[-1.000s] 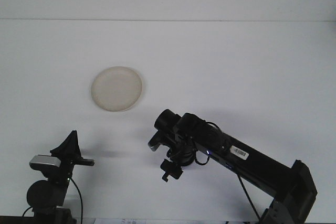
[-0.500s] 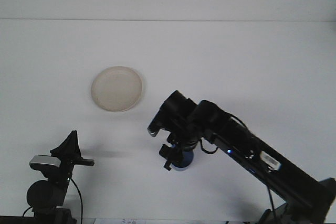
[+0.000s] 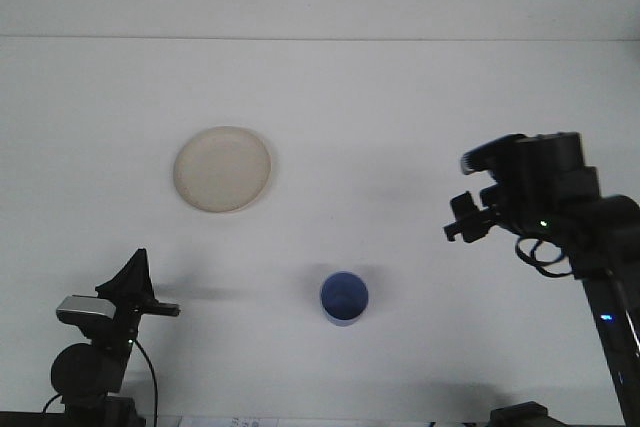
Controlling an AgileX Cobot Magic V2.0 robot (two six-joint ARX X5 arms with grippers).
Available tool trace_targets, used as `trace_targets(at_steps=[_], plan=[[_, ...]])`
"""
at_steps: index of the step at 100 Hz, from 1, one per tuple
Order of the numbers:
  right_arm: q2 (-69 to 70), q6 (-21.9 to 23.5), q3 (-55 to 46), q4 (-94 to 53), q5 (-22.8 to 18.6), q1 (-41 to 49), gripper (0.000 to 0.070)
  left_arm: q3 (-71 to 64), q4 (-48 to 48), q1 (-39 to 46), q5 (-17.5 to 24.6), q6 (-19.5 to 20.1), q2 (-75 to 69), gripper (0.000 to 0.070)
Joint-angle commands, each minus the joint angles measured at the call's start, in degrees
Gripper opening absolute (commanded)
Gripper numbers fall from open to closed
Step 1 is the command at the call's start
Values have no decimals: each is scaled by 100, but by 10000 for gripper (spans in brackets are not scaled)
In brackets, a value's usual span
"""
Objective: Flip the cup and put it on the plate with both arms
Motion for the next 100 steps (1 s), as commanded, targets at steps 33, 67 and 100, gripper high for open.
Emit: trace_targets(at_steps=[33,67,100], plan=[[-2588,704,-2973,2109,-4,-846,362,-109,57,2,7,302,-2,12],[-3600,730,-3840,2428,15,-848,0,22,144,2,7,50,-2,12],[-3585,730,-3840,2435,17,-848,0,2092,-1480,2,11,-852,815,12]])
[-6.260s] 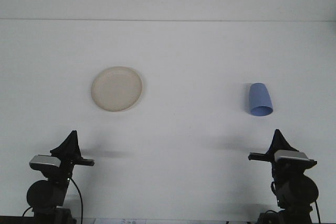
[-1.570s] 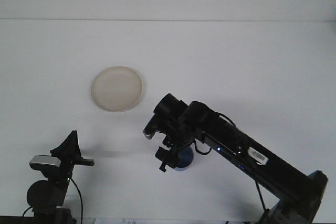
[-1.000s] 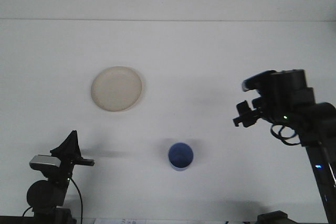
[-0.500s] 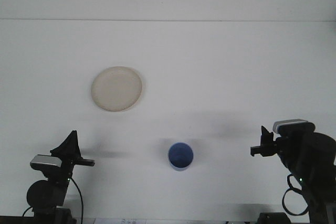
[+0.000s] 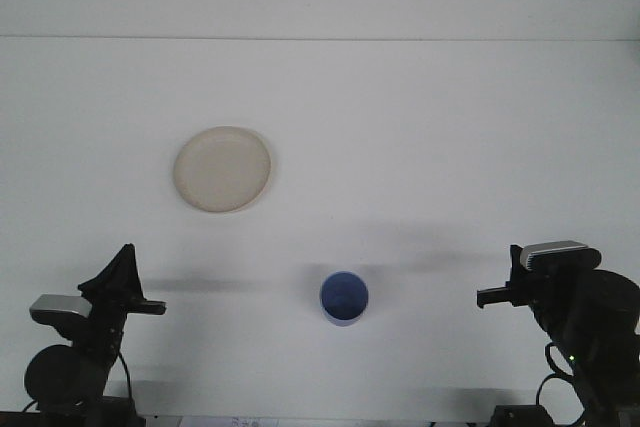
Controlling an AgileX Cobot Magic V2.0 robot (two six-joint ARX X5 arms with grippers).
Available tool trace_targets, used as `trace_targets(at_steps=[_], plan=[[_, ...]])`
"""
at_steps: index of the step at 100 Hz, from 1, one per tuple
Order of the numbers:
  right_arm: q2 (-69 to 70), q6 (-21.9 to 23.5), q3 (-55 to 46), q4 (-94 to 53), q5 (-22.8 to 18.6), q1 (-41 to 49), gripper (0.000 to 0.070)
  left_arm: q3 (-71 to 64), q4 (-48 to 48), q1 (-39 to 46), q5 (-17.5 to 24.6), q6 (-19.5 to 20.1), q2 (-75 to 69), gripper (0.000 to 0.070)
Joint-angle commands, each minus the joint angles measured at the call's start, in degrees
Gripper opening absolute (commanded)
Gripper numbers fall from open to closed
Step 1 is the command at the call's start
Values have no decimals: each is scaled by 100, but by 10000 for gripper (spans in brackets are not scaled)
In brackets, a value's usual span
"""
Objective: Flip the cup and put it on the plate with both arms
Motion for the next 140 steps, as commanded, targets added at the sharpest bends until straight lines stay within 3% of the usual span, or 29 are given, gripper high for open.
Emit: trace_targets(at_steps=[1,12,38,56,69,98,104,115,119,140], plan=[[24,81,63,61,7,-2,0,695,-396,2,7,-138,404,12],[24,81,63,98,4,-2,0,2028,-1311,0,114,214,1443,12],[24,81,63,225,4,-2,0,4822,-3543,-76,1290,1788,3993,12],[22,81,63,243,4,-2,0,5619,-4153,-380,1340,1731,5108,12],[24,81,63,240,4,-2,0,5672,-4138,-702,1346,1475,5547,12],[24,81,63,238,4,0,0,5672,-4122,-1478,1364,1475,6120,22],[24,81,63,238,2,0,0,5672,-4118,-1674,1364,1471,6234,96],[24,81,63,238,2,0,0,5672,-4103,-2111,1364,1394,6489,413],[24,81,63,238,2,0,0,5672,-4057,-2286,1364,1342,6592,493],[24,81,63,238,2,0,0,5689,-3440,-3233,1486,1198,7066,505]])
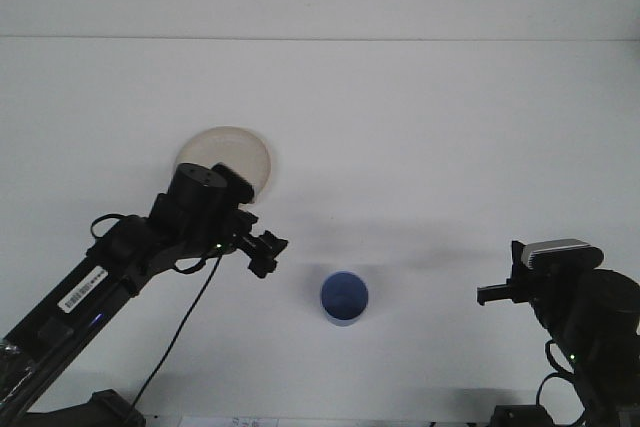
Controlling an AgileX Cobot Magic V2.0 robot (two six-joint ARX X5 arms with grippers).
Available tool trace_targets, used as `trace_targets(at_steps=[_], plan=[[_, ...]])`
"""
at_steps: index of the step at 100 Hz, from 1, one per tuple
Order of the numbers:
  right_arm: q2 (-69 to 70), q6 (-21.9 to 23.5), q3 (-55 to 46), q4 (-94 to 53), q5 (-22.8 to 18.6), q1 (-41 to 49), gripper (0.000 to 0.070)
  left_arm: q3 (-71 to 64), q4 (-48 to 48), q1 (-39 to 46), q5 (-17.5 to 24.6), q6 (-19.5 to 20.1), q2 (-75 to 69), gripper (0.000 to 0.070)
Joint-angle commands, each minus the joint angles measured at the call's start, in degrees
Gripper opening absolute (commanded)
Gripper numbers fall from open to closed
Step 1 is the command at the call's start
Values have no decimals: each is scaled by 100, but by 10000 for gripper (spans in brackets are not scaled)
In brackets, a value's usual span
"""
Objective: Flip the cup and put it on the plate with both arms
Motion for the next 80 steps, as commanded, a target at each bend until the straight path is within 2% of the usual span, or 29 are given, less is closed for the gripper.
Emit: trace_targets(at_steps=[1,9,33,66,80], plan=[[24,81,63,68,2,0,0,166,179,-289,164,-125,173,505],[24,81,63,68,2,0,0,313,205,-627,323,-197,420,505],[22,81,63,55,0,0,0,752,199,-1357,278,-219,1233,505],[22,81,63,50,0,0,0,837,35,-1423,79,-111,1869,505],[22,81,63,52,0,0,0,837,-79,-1432,-170,-111,2103,505]])
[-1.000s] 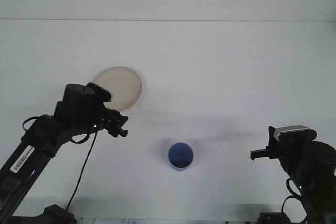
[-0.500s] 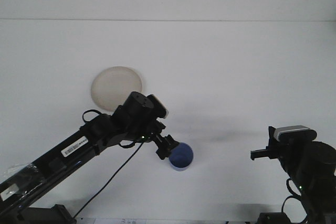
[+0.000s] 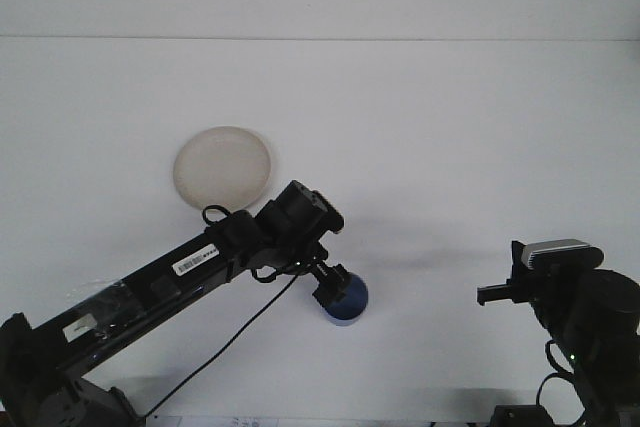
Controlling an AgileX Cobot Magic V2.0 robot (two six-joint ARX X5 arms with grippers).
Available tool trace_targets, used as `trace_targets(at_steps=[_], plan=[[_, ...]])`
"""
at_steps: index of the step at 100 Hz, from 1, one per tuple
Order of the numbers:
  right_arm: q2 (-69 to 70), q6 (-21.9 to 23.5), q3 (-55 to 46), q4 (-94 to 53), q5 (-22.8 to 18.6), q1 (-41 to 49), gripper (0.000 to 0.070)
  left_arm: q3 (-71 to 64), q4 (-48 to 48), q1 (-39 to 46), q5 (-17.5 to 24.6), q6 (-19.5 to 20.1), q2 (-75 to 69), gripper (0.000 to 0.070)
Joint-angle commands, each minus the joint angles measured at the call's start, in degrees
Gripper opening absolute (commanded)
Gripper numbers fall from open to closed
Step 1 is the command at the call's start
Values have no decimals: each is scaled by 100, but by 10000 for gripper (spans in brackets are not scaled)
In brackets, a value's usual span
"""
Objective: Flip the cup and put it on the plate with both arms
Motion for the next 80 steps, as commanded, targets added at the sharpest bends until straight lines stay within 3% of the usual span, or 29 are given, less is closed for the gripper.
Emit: trace_targets(at_steps=[1,16,21,29,32,48,80], plan=[[22,81,63,55,0,0,0,118,-46,-61,-109,35,249,505],[22,81,63,55,0,0,0,118,-81,-68,-109,28,538,468],[22,81,63,55,0,-2,0,118,-85,-72,-109,33,581,350],[22,81,63,55,0,0,0,120,-79,-107,-107,57,590,71],[22,81,63,55,0,0,0,129,-79,-125,-107,66,586,4],[22,81,63,55,2,0,0,446,-420,-87,-247,153,575,4],[22,81,63,55,2,0,0,1663,-767,1008,-1703,334,577,4]])
